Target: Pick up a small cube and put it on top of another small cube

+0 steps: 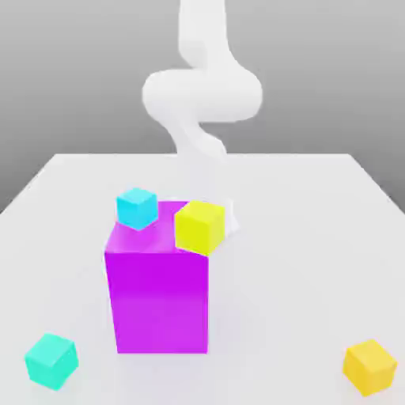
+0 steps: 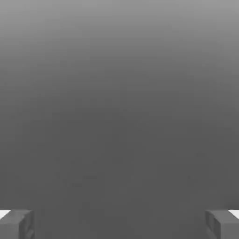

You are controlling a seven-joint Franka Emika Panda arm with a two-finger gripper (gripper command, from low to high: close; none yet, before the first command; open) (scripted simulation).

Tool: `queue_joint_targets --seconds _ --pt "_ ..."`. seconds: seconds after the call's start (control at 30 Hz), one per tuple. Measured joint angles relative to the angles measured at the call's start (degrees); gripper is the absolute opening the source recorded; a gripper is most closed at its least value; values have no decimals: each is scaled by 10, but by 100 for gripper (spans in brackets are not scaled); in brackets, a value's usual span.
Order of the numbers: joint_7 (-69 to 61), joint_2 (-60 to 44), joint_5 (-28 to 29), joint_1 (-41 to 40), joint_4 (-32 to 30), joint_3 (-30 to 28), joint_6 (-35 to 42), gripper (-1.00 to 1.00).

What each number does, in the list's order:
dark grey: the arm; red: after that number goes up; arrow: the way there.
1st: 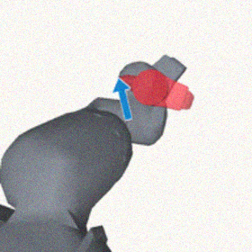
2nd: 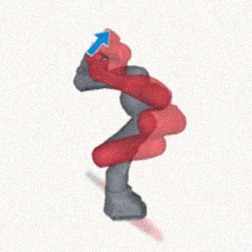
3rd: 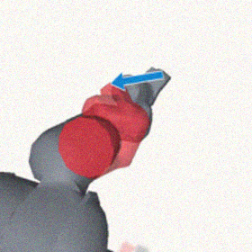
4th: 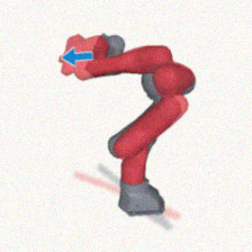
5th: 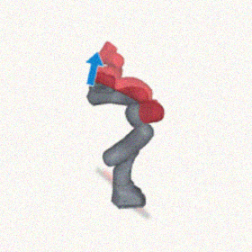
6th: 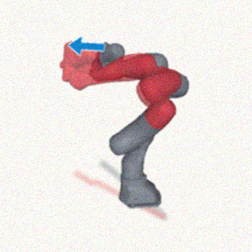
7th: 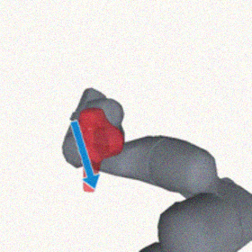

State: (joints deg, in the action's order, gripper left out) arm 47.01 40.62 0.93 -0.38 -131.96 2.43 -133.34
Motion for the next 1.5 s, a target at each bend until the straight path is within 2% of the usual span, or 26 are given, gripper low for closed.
queue_joint_targets --seconds 0.57,0.77,0.93,1.1,1.13,1.33,1.5 --pt "111 -357 104 19 -12 135 -105 0" --pt "142 -480 131 57 -16 150 -143 0" --pt "154 -578 132 84 -21 167 -177 0" --pt "191 -681 179 124 -3 129 -246 0" --pt "196 -693 186 130 -1 121 -255 -100" --pt "199 -699 189 133 1 118 -260 -100" --pt "162 -619 139 101 -18 160 -201 -100"
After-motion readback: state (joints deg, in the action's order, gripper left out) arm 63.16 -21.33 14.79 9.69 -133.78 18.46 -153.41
